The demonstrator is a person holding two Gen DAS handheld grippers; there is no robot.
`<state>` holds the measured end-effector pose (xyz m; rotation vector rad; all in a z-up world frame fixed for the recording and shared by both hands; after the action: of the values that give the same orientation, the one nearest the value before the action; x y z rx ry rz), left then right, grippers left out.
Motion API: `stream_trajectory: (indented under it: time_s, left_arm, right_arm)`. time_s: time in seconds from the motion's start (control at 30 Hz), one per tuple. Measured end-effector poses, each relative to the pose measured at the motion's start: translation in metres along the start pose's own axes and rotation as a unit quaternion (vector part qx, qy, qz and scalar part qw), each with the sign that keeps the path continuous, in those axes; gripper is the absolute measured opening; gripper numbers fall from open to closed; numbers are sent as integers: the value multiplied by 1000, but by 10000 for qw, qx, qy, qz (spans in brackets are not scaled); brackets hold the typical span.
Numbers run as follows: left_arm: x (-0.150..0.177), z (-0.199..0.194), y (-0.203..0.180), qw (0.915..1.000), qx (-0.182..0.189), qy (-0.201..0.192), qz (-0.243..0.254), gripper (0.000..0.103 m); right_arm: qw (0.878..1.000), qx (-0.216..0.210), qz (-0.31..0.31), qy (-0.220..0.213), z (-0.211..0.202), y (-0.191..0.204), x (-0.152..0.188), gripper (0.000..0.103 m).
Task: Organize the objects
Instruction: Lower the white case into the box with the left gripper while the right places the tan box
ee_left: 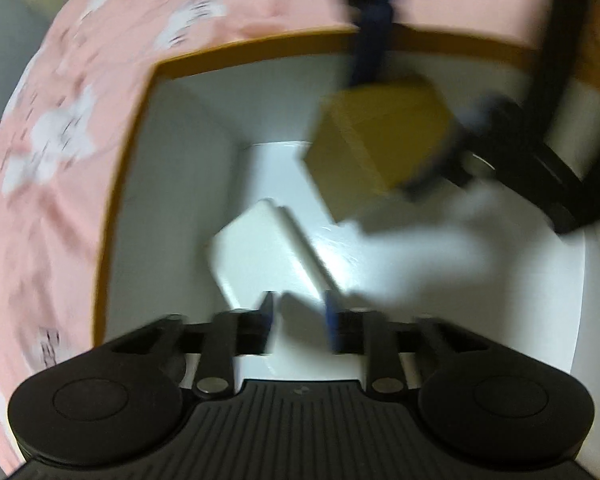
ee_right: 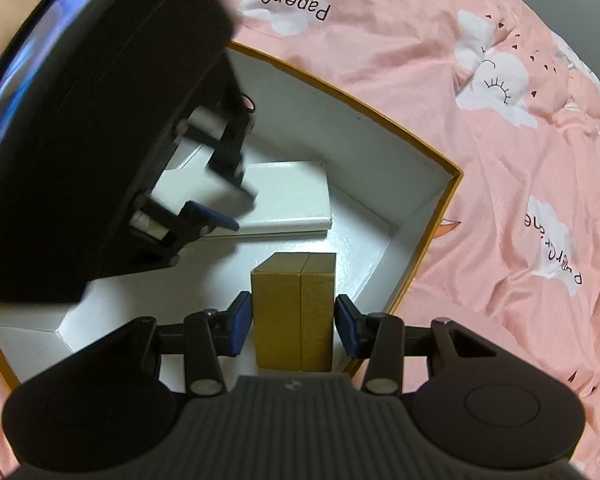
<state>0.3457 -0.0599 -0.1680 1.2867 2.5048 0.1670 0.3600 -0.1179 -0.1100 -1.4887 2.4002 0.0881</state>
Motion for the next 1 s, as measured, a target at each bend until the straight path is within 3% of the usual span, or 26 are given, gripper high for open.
stream_trajectory:
  time_s: [0.03,0.07,0.13,0.3,0.43,0.5,0.53,0.63,0.8,0.9,1.0]
  left_arm:
    - [-1,-2,7,9994,65,-97,-323,73]
    - [-3,-3,12,9974,204,-174,-676,76]
    - [1,2,27,9919,426,-101,-1189,76]
    - [7,18,49,9796,417,278,-1946,80]
    - [9,32,52,9670,647,517,-2409,80]
    - [10,37,51,9634,776,554,-2506,69]
    - [9,37,51,9633,800,519,-2508,69]
    - [4,33,43,9755,716,407,-2040,69]
    - [-8,29,18,9964,443,369,-626,69]
    - [-13,30,17,9994,18,343,90,69]
    - [-12,33,22,9971,-476,291,522,69]
  right_arm:
    - [10000,-12,3,-4,-1,1,0,47]
    - [10000,-24,1,-8,-1,1,1,47]
    - [10000,-27,12,-6,-1,2,1,47]
    - [10000,-61,29,-53,0,2,1,47]
    - [10000,-48,9,-61,0,3,1,47]
    - [10000,-44,25,-47,0,3,2,47]
    - [10000,-38,28,-43,0,3,2,47]
    - [10000,-30,37,-20,1,2,4,47]
    - [10000,-27,67,63,0,3,4,47]
    - [9997,-21,221,133,3,2,3,47]
    - [9993,37,370,101,4,0,-1,47]
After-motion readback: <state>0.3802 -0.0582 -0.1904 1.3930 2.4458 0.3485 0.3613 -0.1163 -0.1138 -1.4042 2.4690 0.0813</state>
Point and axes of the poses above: each gripper's, at about its wrist camera, not at the fingertips, and z roughly the way its jaws point, y to its left, x to its underside, the point moved 7 cm from there along z, roughly the way its jaws point, and after that the axes turned 4 degrees about -z, right-handed, at the moved point
